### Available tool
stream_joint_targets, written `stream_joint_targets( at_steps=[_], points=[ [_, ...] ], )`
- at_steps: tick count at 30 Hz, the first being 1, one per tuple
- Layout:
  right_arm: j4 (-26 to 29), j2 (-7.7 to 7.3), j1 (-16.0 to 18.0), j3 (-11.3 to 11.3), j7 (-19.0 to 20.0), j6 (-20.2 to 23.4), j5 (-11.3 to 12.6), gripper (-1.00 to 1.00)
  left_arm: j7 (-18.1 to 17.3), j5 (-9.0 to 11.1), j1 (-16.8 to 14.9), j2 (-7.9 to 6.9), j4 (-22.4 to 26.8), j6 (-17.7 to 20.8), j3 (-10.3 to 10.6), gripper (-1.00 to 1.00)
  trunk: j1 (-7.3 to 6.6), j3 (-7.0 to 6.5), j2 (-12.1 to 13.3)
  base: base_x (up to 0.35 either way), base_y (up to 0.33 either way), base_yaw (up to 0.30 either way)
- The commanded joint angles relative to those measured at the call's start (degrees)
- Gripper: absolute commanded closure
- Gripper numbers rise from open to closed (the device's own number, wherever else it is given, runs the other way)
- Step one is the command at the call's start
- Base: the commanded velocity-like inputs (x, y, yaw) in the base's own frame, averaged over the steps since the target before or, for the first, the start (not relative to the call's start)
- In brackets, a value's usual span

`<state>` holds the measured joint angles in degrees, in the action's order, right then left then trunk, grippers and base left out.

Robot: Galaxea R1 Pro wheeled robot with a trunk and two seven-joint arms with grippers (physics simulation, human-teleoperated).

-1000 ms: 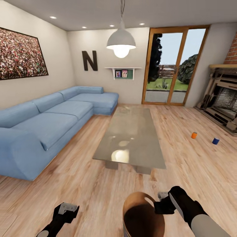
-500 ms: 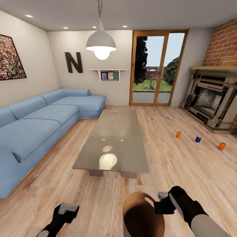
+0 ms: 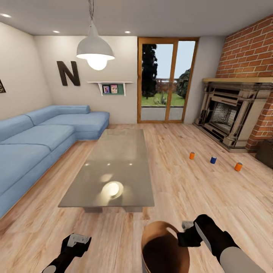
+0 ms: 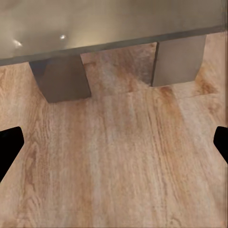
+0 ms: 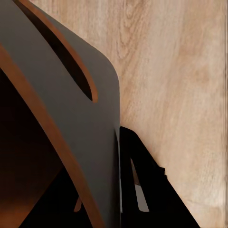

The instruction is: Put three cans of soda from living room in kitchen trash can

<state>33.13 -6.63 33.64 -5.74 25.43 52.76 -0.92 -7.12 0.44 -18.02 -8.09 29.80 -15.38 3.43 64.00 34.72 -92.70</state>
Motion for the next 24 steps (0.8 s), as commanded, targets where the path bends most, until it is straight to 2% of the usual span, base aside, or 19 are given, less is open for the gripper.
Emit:
stream_joint_targets(
  at_steps=[1,24],
  points=[
    [0.00,0.00,0.02,0.10,0.33,0.32,1.48,1.00,0.00,0.00,0.00,0.00,0.00,0.00,0.00,-1.00,0.00,0.00,0.00,0.185,-0.244,-0.046],
    [0.00,-0.05,0.02,0.21,0.43,0.36,1.45,1.00,0.06,-0.01,0.00,0.00,0.00,0.00,0.00,-1.00,0.00,1.31,0.00,0.184,-0.244,-0.144]
  ],
)
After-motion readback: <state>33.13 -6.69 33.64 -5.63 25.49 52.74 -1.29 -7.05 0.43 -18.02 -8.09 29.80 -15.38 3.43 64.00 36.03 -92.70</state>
